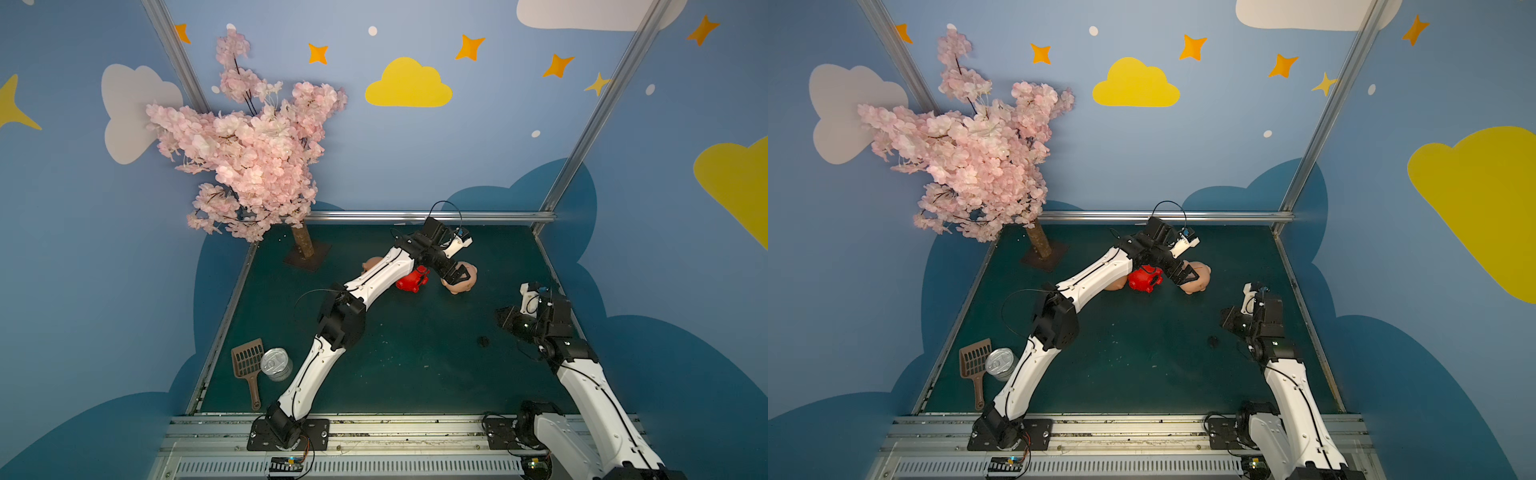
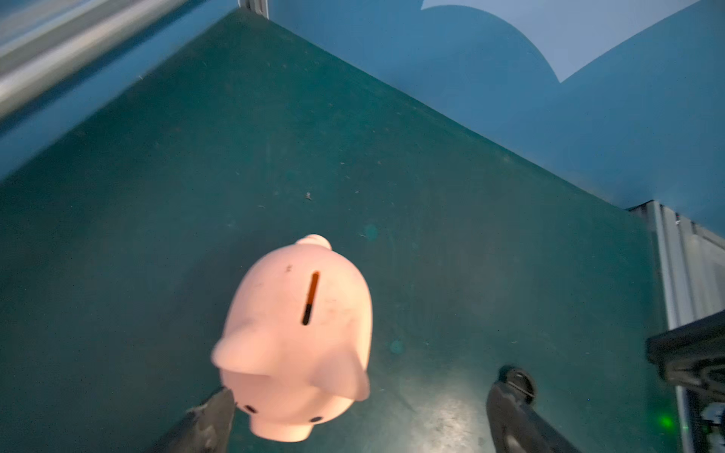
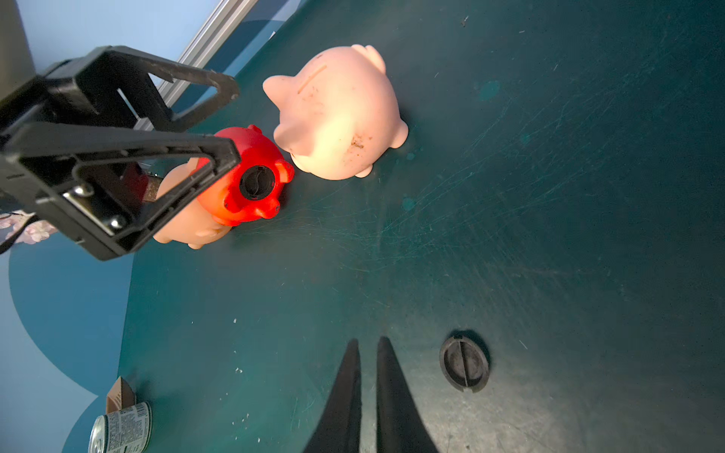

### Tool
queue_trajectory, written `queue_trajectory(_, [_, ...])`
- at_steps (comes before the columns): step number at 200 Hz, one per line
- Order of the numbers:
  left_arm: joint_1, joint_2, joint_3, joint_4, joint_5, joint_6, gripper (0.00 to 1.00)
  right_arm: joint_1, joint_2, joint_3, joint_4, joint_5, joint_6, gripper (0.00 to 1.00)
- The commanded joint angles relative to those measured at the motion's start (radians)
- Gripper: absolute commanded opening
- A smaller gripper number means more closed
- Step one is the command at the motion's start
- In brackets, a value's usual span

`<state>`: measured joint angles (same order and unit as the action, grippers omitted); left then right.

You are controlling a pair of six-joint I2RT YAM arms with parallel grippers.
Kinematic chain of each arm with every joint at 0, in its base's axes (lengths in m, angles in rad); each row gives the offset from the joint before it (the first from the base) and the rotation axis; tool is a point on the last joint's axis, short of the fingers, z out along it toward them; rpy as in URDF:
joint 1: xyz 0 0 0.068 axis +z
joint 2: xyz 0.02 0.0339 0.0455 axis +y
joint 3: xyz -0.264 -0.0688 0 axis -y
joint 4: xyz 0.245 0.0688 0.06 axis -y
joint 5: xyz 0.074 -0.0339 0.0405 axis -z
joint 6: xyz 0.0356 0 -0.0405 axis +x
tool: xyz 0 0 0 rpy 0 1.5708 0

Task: Close piggy banks
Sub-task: Adjust the piggy bank at the center of the board, then turn over the piggy bank at the center of the board.

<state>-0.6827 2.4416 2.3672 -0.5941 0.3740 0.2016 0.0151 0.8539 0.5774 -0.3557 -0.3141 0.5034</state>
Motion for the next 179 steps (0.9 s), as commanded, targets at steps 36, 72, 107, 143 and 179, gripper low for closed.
queue_trajectory(36, [0.037, 0.052, 0.078, -0.027, 0.139, 0.367, 0.99, -0.001, 0.027, -0.005, 0.004, -0.011, -0.021, 0.12])
queue_trajectory(72, [0.023, 0.104, 0.107, -0.001, 0.144, 0.396, 0.99, -0.003, 0.042, -0.004, 0.006, -0.018, -0.02, 0.14])
queue_trajectory(107, [0.009, 0.165, 0.158, 0.037, 0.078, 0.339, 0.99, -0.003, 0.045, -0.002, 0.008, -0.025, -0.02, 0.16])
queue_trajectory(143, [0.011, 0.21, 0.199, 0.043, 0.043, 0.308, 0.99, -0.002, 0.045, -0.004, 0.009, -0.031, -0.019, 0.16])
queue_trajectory(179, [0.01, 0.215, 0.197, 0.045, 0.028, 0.288, 0.99, -0.003, 0.048, -0.008, 0.011, -0.036, -0.019, 0.16])
